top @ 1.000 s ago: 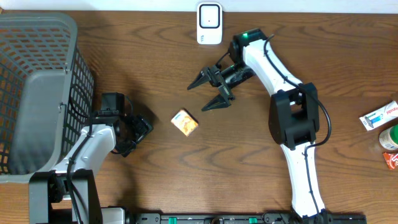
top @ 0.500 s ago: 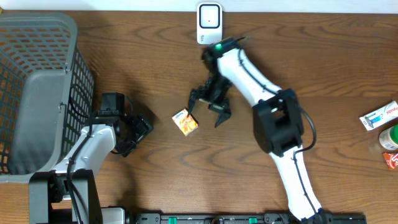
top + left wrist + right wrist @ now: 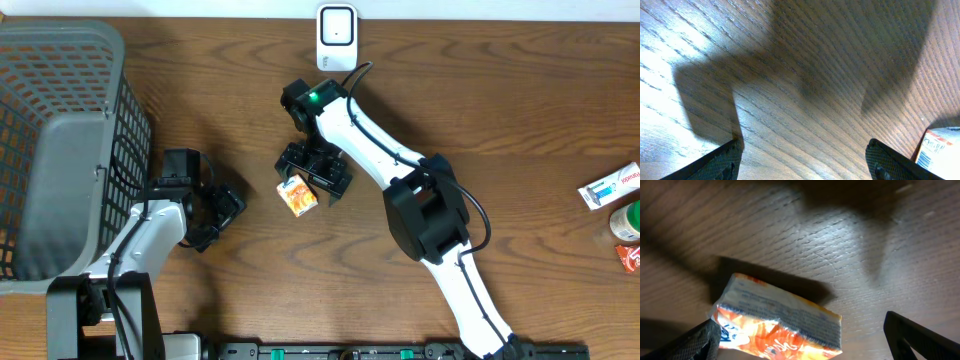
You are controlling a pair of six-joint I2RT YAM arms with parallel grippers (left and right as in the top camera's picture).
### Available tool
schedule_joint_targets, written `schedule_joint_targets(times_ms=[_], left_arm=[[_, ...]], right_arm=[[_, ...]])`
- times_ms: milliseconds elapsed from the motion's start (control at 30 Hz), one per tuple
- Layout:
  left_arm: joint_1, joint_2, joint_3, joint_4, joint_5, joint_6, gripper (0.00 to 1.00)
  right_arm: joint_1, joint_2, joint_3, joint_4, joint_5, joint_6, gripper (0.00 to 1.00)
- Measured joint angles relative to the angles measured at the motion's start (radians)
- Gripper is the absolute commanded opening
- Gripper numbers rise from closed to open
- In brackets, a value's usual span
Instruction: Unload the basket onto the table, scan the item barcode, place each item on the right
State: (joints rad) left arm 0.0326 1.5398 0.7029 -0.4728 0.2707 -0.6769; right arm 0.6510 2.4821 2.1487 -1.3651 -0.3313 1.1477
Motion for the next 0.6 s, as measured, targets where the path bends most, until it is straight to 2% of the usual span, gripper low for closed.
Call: schedule_joint_targets(times_ms=[167,400,600], left_arm=[[0.0,0.0,0.0,0.0,0.0,0.0,0.82],[0.0,0.0,0.0,0.0,0.0,0.0,0.83],[0.0,0.0,0.0,0.0,0.0,0.0,0.82]], right_arm=[[0.018,0.0,0.0,-0.001,0.006,0.054,0.99],[0.021,-0.01,0.0,-0.03,0.004,0.054,0.99],[0.021,-0.088,-0.001,-0.031,0.016,0.045,0.99]])
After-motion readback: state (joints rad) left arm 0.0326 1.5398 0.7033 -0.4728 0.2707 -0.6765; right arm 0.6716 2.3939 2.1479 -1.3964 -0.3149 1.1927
